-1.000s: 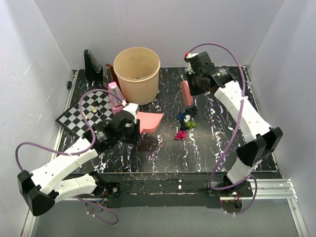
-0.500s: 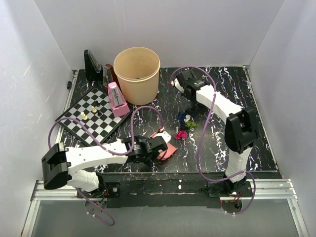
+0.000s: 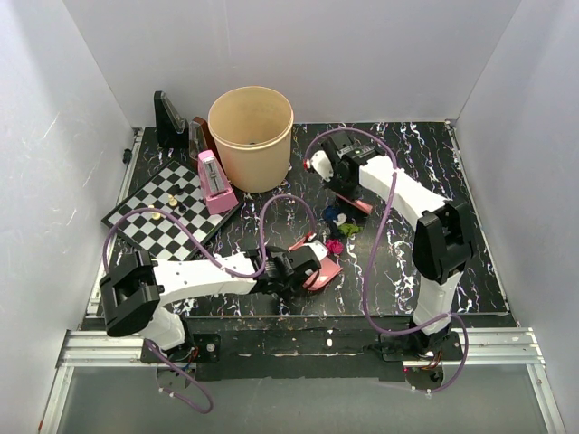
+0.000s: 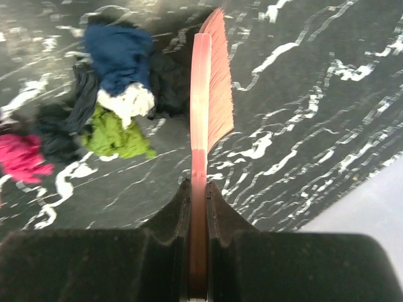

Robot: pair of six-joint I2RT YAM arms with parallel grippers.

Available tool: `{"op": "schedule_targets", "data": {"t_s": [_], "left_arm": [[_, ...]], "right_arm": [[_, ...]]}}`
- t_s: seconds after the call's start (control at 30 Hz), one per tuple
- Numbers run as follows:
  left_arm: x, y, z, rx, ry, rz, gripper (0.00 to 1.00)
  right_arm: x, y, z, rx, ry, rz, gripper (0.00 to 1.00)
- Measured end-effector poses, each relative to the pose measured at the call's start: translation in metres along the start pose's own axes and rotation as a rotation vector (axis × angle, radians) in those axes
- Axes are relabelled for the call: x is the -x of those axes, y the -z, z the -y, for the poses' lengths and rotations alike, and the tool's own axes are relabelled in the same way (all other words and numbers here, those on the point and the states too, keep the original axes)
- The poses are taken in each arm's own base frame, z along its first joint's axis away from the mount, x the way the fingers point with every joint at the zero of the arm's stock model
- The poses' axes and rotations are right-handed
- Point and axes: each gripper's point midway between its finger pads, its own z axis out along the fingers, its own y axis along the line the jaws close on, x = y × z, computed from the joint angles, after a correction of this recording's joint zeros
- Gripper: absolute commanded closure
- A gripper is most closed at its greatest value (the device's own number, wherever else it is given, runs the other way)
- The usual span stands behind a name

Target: Sweep away the paper scraps from the table

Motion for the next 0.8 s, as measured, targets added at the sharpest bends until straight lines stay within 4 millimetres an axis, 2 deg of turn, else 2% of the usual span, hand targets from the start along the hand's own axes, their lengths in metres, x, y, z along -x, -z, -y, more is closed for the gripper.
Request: {"op": "schedule_targets", "data": {"t_s": [0.3, 0.47, 0.63, 0.8], "left_arm": [[0.026, -0.019, -0.010, -0.031, 0.105, 0.016, 1.00], [0.028, -0.033, -0.009, -0.034, 0.113, -0.001, 1.00], [0.031, -0.037, -0.009, -0.031, 0.116, 0.017, 1.00], [0.037, -0.044, -0.011, -0.016, 0.117, 0.083, 1.00]], "right_arm": [[0.006, 0.035, -0.078, 0.257, -0.001, 0.019, 0.99], [0.011, 0.055, -0.117, 0.383, 0.004, 0.036, 0.99], [0.013, 0.091, -0.129, 0.459, -0.048, 0.132, 0.99], [0.006, 0.108, -0.110, 0.407, -0.145, 0.168, 0.99]]}}
